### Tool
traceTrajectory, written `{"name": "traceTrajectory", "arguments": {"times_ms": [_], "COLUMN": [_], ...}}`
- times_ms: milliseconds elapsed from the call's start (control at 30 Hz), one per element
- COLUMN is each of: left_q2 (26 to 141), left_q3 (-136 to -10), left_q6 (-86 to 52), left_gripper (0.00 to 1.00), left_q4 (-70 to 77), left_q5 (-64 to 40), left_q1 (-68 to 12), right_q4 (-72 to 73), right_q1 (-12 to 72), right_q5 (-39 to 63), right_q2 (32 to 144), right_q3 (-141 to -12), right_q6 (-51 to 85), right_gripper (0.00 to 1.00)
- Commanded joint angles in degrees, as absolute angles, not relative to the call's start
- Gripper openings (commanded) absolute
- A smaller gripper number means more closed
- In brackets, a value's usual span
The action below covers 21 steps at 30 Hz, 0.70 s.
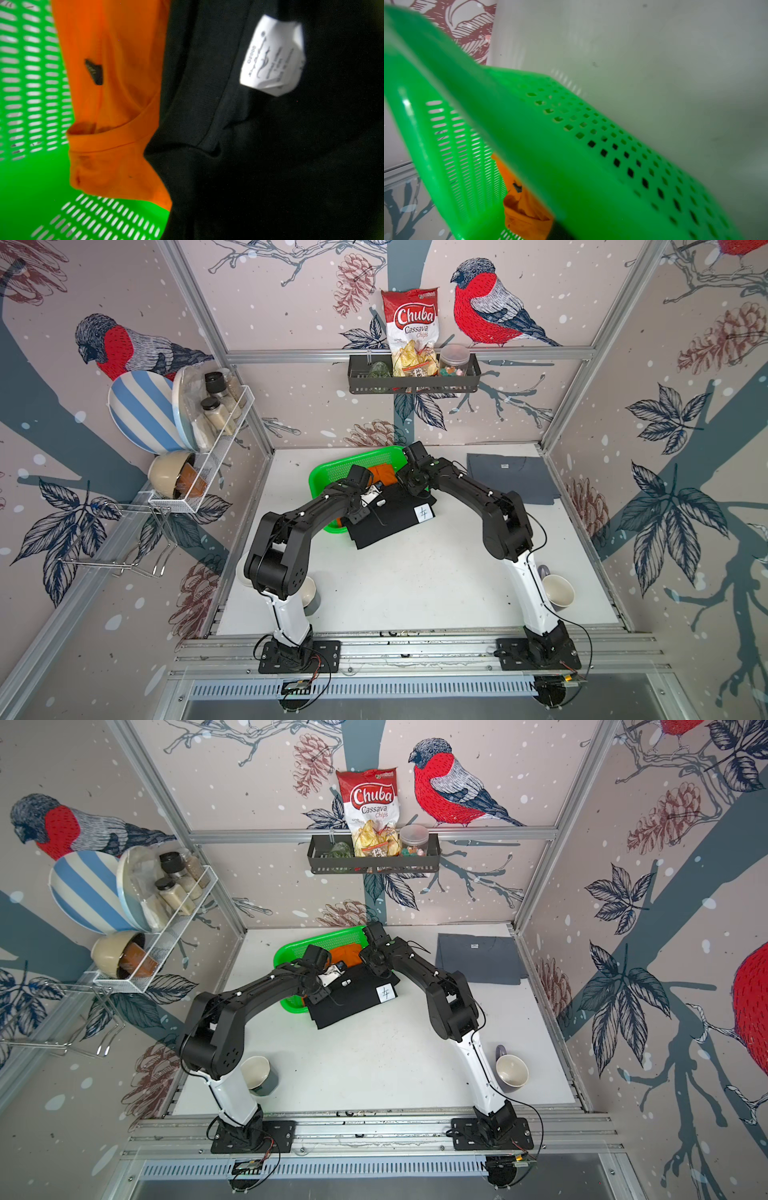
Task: Put the folded t-shirts into the basket
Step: Place the T-shirt in the bin.
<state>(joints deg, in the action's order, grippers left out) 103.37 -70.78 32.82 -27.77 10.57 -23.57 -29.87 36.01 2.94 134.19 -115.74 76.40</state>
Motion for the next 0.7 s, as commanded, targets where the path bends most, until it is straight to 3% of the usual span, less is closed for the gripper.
{"name": "traceTrajectory", "arguments": {"times_ms": [0, 233, 667], "left_q2": [100.44, 92.52, 76.41], "left_q3": [-69.18, -63.80, -69.68], "left_q6": [26.12, 12.00, 14.48], "left_gripper": [0.00, 0.00, 0.00], "left_q4": [-35.40, -33.87, -43.66], "left_q5": [8.11, -3.97, 0.40], "left_q1": [-28.87, -34.13, -35.16], "right_q4": [-30.12, -32.82, -39.73], "right_q1": [33.90, 30.89, 37.17], "right_q5": [-1.14, -2.37, -4.10], "right_q2": [128.61, 117.74, 115.16], "right_q3": [-109.74, -99.89, -109.39], "right_q6": [73.21, 66.94, 66.54], "right_gripper": [0.00, 0.00, 0.00]}}
